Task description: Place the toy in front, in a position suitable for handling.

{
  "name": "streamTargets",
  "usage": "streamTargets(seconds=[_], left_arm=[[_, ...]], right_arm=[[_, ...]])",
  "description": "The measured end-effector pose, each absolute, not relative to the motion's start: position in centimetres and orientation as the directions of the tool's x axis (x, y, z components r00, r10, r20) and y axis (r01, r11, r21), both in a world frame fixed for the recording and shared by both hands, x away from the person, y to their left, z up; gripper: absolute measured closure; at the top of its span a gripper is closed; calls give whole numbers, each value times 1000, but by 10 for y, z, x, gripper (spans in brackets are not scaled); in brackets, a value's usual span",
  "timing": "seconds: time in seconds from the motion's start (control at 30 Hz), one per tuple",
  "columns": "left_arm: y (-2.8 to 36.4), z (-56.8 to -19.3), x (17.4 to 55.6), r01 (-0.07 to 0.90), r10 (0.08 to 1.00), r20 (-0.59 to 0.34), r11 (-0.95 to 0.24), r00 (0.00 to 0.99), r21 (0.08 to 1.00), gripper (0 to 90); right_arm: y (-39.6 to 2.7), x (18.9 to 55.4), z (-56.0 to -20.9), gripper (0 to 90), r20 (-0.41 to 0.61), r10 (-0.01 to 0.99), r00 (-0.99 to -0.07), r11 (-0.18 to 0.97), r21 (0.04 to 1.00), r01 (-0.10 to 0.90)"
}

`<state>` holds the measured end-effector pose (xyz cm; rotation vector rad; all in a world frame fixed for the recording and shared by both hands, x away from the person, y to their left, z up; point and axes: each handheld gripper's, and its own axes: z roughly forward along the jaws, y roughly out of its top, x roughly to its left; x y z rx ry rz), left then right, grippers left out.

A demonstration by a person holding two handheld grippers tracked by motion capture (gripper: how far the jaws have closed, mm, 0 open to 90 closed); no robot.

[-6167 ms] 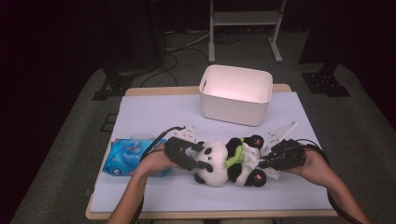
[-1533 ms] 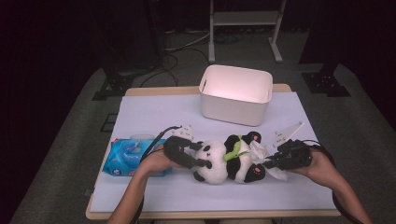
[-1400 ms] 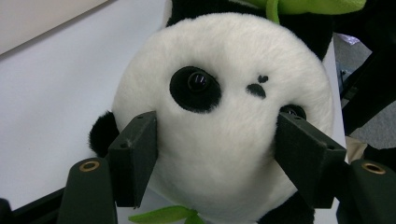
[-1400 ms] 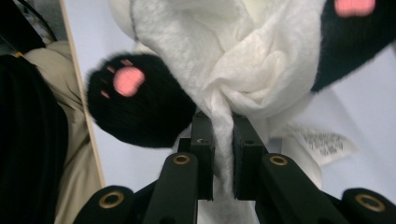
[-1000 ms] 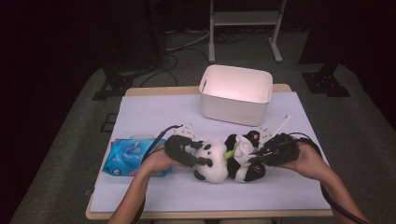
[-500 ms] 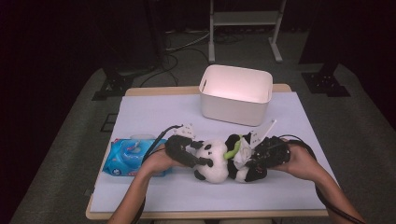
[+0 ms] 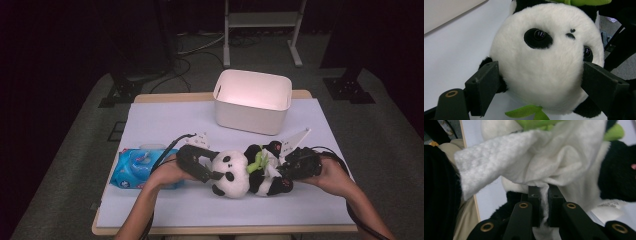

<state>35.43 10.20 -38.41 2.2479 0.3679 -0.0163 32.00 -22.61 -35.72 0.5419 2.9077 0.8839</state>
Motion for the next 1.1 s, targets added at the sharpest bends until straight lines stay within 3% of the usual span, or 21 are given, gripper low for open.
streamTargets(seconds=[0.4,0.7,1.1], left_arm=[[100,-398,359,293,260,-162,-614,952,733,177],[100,-398,359,292,259,-162,-614,952,733,177],[98,-397,357,279,258,-146,-617,955,736,179]], right_arm=[[-230,322,-338,832,1,367,-930,773,556,306],[-189,327,-313,828,-69,288,-955,831,514,214],[-133,347,-309,827,-70,201,-977,870,471,145]])
